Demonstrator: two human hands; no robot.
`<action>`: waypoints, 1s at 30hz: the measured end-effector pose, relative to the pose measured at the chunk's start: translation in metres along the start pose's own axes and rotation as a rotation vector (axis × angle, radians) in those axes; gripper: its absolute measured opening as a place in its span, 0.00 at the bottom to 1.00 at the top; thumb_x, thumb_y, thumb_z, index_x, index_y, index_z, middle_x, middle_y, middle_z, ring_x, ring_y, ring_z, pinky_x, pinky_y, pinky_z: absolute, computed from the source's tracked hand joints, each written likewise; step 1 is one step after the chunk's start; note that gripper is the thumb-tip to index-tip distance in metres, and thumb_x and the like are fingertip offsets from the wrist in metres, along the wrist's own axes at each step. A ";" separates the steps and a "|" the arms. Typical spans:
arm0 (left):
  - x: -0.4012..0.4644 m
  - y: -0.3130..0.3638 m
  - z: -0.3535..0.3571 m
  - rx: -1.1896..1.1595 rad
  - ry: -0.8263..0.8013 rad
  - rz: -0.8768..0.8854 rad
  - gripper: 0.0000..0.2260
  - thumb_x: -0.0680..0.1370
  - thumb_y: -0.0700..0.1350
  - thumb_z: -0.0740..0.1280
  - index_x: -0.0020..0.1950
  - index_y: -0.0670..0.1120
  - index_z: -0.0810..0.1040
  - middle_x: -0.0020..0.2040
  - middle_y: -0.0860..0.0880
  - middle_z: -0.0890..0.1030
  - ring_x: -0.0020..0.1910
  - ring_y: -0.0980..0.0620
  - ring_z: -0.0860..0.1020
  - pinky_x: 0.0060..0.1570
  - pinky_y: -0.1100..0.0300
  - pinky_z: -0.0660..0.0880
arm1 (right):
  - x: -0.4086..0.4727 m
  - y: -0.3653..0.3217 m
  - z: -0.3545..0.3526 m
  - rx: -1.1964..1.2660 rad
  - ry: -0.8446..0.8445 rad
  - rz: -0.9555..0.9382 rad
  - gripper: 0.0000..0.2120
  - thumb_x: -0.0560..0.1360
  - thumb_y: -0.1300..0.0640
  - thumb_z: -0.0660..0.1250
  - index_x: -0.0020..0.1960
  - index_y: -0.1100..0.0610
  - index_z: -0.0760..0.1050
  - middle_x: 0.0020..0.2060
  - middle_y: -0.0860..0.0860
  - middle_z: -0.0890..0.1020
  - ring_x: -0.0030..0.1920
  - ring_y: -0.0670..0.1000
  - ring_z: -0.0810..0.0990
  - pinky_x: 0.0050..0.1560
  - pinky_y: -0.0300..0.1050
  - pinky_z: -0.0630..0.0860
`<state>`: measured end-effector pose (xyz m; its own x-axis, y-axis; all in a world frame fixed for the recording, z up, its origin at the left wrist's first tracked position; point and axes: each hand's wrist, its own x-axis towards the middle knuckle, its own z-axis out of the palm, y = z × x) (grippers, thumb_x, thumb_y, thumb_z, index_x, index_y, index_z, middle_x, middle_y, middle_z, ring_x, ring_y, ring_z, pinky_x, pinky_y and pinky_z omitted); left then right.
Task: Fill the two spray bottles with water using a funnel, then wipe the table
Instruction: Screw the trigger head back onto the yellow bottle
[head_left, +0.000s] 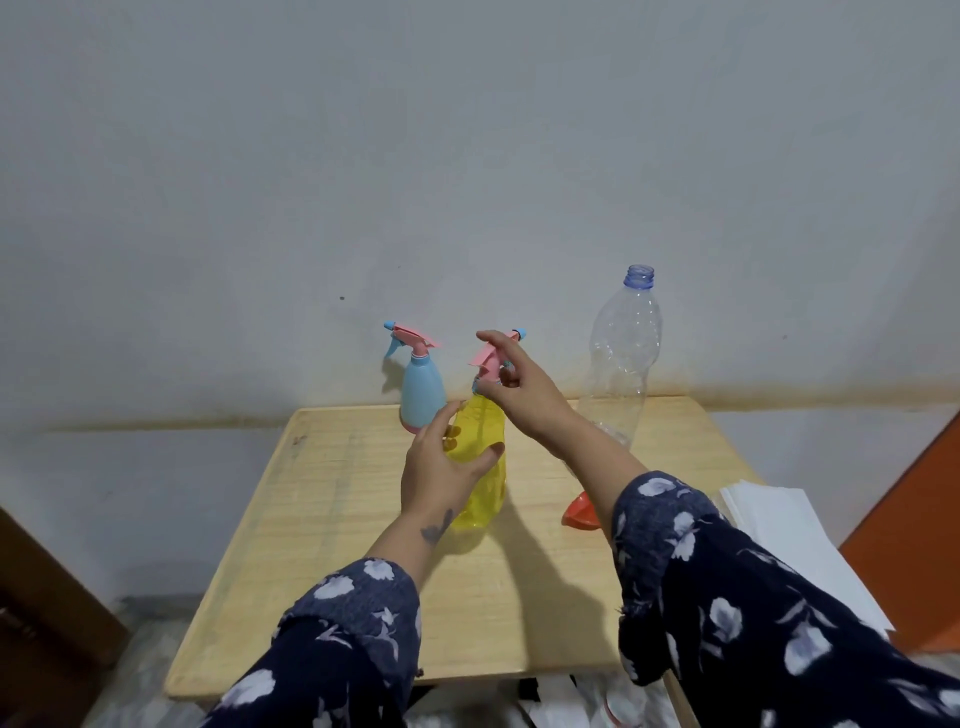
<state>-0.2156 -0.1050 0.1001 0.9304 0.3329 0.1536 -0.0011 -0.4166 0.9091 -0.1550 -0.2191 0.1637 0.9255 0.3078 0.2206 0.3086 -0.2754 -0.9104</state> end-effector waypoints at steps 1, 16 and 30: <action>-0.001 -0.001 0.000 0.001 0.006 -0.007 0.25 0.69 0.55 0.76 0.63 0.63 0.71 0.56 0.56 0.74 0.54 0.57 0.74 0.49 0.58 0.73 | 0.000 -0.002 -0.001 0.036 -0.026 0.026 0.27 0.74 0.64 0.65 0.67 0.41 0.69 0.49 0.52 0.78 0.46 0.49 0.77 0.54 0.46 0.76; 0.000 -0.008 -0.004 0.004 0.005 -0.011 0.27 0.66 0.58 0.77 0.61 0.62 0.72 0.56 0.56 0.76 0.56 0.55 0.76 0.52 0.51 0.77 | -0.002 -0.005 0.020 -0.033 0.144 0.008 0.24 0.70 0.63 0.71 0.61 0.45 0.72 0.40 0.50 0.76 0.38 0.48 0.75 0.43 0.41 0.73; 0.012 -0.037 -0.043 -0.023 -0.357 -0.117 0.49 0.56 0.66 0.77 0.73 0.62 0.61 0.66 0.56 0.74 0.65 0.52 0.73 0.64 0.47 0.73 | 0.005 -0.023 0.035 0.079 -0.045 0.067 0.29 0.73 0.70 0.66 0.64 0.42 0.69 0.54 0.63 0.79 0.54 0.60 0.81 0.52 0.46 0.81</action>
<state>-0.2204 -0.0495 0.0852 0.9939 0.0598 -0.0925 0.1082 -0.3730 0.9215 -0.1655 -0.1796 0.1739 0.9322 0.3321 0.1440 0.2266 -0.2250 -0.9476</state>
